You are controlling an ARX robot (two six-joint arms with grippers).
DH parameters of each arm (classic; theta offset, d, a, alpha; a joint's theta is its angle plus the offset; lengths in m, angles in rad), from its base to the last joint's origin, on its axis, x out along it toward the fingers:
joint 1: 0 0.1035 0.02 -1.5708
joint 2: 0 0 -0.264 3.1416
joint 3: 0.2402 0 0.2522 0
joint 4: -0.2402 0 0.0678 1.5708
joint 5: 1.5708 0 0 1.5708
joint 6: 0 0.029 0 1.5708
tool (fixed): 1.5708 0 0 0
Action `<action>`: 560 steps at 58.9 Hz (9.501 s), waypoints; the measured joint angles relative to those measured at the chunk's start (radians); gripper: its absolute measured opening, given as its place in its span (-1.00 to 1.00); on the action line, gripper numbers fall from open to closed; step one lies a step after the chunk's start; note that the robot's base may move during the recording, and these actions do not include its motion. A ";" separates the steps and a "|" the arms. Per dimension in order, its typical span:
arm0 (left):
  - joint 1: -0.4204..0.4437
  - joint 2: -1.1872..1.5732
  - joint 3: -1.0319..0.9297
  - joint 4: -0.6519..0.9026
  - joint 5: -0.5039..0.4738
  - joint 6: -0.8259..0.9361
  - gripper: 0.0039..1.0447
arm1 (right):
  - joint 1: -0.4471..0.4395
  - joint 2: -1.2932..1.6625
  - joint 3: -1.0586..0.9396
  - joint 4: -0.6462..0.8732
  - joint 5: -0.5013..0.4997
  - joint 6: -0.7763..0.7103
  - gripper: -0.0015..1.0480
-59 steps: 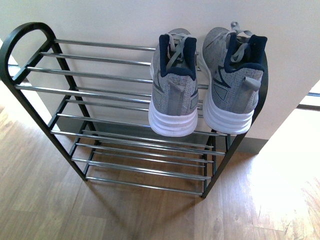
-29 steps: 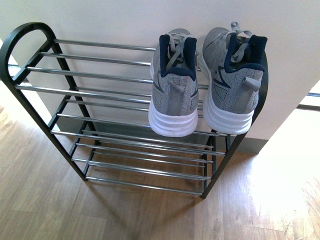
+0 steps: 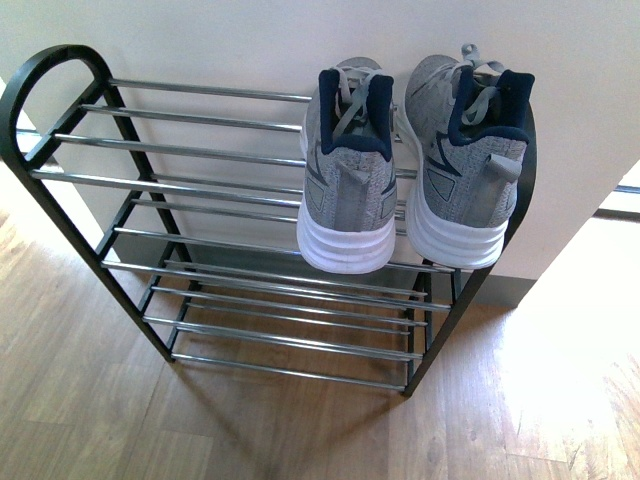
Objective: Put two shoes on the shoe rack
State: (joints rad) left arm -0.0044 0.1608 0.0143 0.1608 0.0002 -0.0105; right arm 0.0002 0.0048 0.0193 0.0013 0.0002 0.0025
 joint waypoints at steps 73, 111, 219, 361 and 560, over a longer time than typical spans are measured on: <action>0.002 -0.145 0.000 -0.161 0.000 0.002 0.83 | 0.000 0.000 0.000 0.000 0.002 0.000 0.82; 0.002 -0.145 0.000 -0.161 0.000 0.003 0.83 | 0.000 0.000 0.000 0.000 0.000 0.000 0.82; 0.002 -0.145 0.000 -0.161 -0.003 0.003 0.83 | 0.000 -0.002 0.000 -0.003 -0.003 0.000 0.82; 0.002 -0.145 0.000 -0.161 0.000 0.003 0.83 | 0.000 -0.002 0.000 -0.003 0.002 0.000 0.82; -0.430 2.178 0.947 0.072 -0.367 -0.050 -0.98 | 0.000 0.000 0.000 -0.003 0.000 0.000 0.82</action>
State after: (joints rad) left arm -0.4343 2.3390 0.9611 0.2329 -0.3672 -0.0605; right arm -0.0002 0.0044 0.0193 -0.0013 0.0002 0.0025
